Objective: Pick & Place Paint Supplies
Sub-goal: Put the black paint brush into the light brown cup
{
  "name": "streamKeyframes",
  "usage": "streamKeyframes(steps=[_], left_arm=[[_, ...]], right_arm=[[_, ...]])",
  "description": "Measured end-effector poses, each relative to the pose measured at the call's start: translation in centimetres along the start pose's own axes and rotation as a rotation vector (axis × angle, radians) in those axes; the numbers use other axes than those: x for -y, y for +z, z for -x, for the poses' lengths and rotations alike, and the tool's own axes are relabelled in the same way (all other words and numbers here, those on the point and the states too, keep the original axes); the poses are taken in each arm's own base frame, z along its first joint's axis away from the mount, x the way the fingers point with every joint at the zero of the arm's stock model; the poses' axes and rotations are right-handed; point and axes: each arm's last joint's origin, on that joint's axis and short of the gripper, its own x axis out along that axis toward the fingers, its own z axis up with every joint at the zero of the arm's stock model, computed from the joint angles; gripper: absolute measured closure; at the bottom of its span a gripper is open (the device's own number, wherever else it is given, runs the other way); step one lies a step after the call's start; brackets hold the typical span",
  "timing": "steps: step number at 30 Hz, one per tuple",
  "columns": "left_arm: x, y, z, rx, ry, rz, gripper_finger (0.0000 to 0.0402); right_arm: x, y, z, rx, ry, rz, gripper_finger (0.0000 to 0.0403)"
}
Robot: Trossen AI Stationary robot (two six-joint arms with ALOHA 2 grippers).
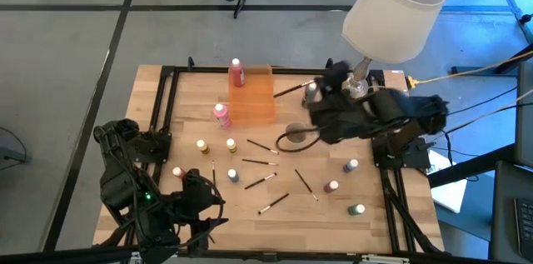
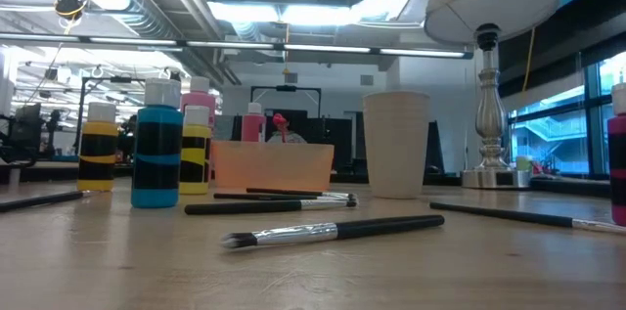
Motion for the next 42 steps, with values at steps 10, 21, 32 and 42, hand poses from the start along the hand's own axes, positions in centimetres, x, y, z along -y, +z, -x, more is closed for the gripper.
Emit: streamKeyframes(steps=[10, 21, 32, 42], left_arm=[[-0.9, 1.4, -0.5, 0.015, 0.024, -0.025, 0.0201], [-2.2, 3.1, -1.5, -0.030, 0.031, 0.021, 0.0201], [-3.2, 4.4, -2.5, -0.015, 0.074, -0.013, 0.0201], [-3.4, 4.7, -2.4, 0.097, 0.145, -0.010, 0.0201]], right_arm=[[3.7, -7.8, 4.0, 0.062, -0.122, -0.318, 0.0403], [1.6, -7.6, 1.8, -0.121, -0.230, 0.008, 0.0403], [-3.7, -7.5, -1.0, -0.175, -0.097, 0.269, 0.0403], [-6.6, -6.9, -2.1, -0.129, 0.095, 0.352, 0.0403]])
